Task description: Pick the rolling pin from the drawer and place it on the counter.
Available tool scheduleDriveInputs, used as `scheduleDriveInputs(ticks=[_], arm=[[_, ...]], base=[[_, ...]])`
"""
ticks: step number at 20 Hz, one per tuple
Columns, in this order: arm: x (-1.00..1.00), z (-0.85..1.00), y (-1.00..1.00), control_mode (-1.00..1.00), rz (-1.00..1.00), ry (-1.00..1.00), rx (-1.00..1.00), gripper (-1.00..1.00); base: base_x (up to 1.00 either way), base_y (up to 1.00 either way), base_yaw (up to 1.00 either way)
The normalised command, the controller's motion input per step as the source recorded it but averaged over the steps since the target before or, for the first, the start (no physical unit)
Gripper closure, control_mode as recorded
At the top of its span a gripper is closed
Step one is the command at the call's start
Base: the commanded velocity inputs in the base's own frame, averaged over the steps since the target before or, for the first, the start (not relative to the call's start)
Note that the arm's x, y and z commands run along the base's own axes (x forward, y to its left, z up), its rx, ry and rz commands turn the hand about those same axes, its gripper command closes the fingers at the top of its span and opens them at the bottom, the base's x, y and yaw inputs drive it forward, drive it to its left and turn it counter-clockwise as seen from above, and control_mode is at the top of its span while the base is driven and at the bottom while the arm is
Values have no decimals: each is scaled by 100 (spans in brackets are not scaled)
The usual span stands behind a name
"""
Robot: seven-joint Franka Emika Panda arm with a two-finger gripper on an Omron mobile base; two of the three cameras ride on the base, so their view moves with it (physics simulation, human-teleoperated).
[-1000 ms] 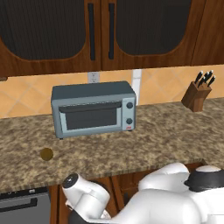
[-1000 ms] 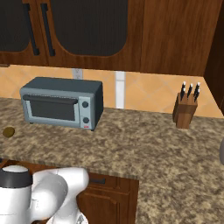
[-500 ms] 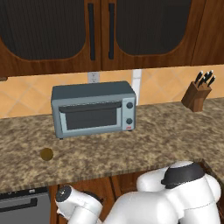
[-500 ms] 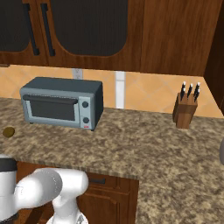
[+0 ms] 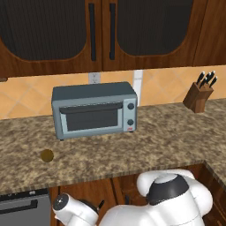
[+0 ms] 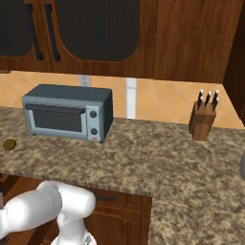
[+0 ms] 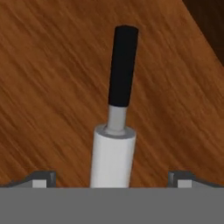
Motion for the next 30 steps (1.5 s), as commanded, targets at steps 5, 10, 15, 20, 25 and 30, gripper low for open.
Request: scheduleDriveInputs(ticks=[5, 10, 15, 20, 25, 30], arm=[[13, -53, -1, -100, 2, -3, 0, -100], [-1, -39, -7, -100, 0, -2, 3, 100], [-65, 15, -40, -100, 0, -5, 8, 100], [-57, 100, -18, -100, -13, -2, 18, 100], [-17, 100, -43, -100, -18, -11, 12, 100], [14, 100, -46, -100, -8, -29, 14, 100]], base=[[0, 0, 0], [0, 0, 0], [0, 0, 0], [0, 0, 0], [0, 0, 0], [0, 0, 0]])
